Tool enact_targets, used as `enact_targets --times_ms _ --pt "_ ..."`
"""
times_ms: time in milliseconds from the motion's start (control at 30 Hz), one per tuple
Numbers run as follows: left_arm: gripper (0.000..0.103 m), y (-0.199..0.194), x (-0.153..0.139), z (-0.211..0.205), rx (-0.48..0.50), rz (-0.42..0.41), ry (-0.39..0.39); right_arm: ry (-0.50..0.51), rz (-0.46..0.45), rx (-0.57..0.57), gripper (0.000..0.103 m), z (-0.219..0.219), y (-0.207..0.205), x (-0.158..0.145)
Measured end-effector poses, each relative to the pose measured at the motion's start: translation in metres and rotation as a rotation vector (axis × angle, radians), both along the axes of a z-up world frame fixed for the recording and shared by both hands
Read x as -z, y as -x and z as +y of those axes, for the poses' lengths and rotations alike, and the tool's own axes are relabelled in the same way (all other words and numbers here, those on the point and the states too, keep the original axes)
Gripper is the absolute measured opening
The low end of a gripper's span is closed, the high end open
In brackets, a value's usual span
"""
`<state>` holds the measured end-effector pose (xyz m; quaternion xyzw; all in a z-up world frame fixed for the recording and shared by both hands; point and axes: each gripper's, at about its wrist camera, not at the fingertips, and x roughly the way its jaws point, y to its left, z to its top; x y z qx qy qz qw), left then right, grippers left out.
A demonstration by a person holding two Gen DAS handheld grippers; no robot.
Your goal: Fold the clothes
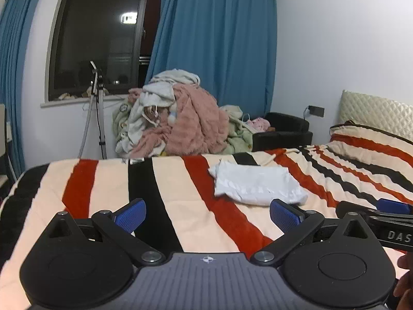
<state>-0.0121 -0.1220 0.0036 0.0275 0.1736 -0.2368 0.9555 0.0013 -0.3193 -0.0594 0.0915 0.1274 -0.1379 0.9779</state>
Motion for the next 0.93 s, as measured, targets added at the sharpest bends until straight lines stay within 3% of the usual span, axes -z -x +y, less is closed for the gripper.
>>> enact_targets --times_ms 333,933 --pt "0.103 0.0 0.002 -0.009 0.027 0.032 0.008 0.002 0.001 0.006 0.1 0.0 0.003 0.006" --pt "0.103 0.005 0.003 -0.014 0.014 0.02 -0.004 0.029 0.009 0.01 0.1 0.006 0.003 0.008"
